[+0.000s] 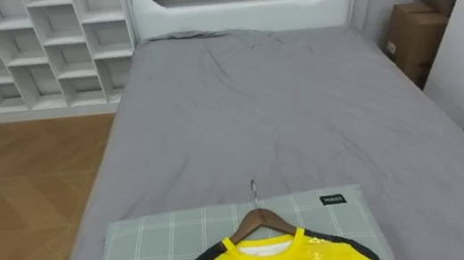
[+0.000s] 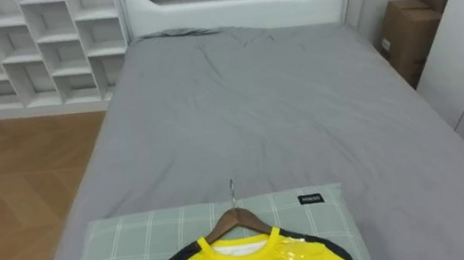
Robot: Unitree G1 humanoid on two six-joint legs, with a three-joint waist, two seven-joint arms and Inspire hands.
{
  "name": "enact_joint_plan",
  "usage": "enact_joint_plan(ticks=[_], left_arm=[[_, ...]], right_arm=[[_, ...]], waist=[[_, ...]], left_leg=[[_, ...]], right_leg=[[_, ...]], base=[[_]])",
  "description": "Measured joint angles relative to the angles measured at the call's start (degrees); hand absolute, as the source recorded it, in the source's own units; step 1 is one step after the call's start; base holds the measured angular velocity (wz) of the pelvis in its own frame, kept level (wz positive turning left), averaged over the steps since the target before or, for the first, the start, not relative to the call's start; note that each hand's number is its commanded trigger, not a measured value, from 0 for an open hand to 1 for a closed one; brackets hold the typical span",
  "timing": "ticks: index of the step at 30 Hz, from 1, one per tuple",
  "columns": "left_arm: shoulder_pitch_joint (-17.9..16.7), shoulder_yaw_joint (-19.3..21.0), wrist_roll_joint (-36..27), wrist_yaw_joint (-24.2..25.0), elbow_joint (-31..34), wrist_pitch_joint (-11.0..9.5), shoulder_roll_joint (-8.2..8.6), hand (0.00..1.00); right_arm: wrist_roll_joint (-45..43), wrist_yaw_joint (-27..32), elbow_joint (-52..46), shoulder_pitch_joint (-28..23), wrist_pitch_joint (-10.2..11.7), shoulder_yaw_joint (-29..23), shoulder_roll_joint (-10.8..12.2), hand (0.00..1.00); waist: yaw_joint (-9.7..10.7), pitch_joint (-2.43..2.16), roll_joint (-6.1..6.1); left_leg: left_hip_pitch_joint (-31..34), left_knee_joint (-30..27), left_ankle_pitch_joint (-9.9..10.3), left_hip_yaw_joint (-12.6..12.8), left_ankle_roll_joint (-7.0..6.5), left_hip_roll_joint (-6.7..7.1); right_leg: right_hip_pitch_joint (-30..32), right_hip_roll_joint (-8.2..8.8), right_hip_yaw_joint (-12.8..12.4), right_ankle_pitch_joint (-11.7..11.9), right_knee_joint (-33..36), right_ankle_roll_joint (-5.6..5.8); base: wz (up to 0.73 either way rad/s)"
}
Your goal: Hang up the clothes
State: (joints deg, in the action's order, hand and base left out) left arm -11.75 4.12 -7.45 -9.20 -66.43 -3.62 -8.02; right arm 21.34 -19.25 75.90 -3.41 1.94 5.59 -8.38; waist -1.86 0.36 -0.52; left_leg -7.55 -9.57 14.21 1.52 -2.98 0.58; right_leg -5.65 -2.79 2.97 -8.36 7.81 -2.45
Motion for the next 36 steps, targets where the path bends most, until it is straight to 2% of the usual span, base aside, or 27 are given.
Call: enact_joint_plan(ticks=[5, 11, 30, 36], left_arm=[[0.3, 0.0, -1.2, 3.5, -0.1, 0.2, 0.23, 0.0], [0.3, 0.1, -1.2, 5.4, -0.1, 0.9, 0.28, 0.0], [-0.1, 0.2, -2.1, 5.8, -0.5, 0.8, 0.22, 0.0], [0.0, 0.2, -3.7, 6.1, -0.6, 1.2, 0.31, 0.0]], right_arm=[[1.3, -0.9, 0.0, -0.5, 0.0, -0.1, -0.1, 0.0], [1.9, -0.9, -0.1, -0.6, -0.1, -0.1, -0.2, 0.0], [3.2, -0.8, 0.0, -1.0, -0.1, -0.1, -0.1, 0.0], [3.2, -0.3, 0.0, -1.0, -0.4, -0.1, -0.1, 0.0]], waist=[[0.0, 0.02, 0.31], [0.1, 0.04, 0.32], [0.0, 0.2, -0.38], [0.0, -0.06, -0.05]], left_leg=[[-0.1, 0.1, 0.0, -0.2, 0.01, -0.1], [-0.1, 0.1, 0.0, -0.1, 0.02, -0.14], [-0.1, -0.1, 0.0, -0.2, 0.01, 0.11], [-0.1, -0.2, 0.0, -0.1, -0.05, 0.11]], right_leg=[[-0.1, -0.06, 0.3, 0.0, 0.1, -0.01], [-0.1, -0.1, 0.3, 0.0, 0.1, -0.02], [-0.2, 0.25, 0.2, -0.2, -0.1, -0.01], [0.0, 0.55, 0.2, -0.3, -0.1, 0.06]], base=[[0.02], [0.0], [0.0], [0.0]])
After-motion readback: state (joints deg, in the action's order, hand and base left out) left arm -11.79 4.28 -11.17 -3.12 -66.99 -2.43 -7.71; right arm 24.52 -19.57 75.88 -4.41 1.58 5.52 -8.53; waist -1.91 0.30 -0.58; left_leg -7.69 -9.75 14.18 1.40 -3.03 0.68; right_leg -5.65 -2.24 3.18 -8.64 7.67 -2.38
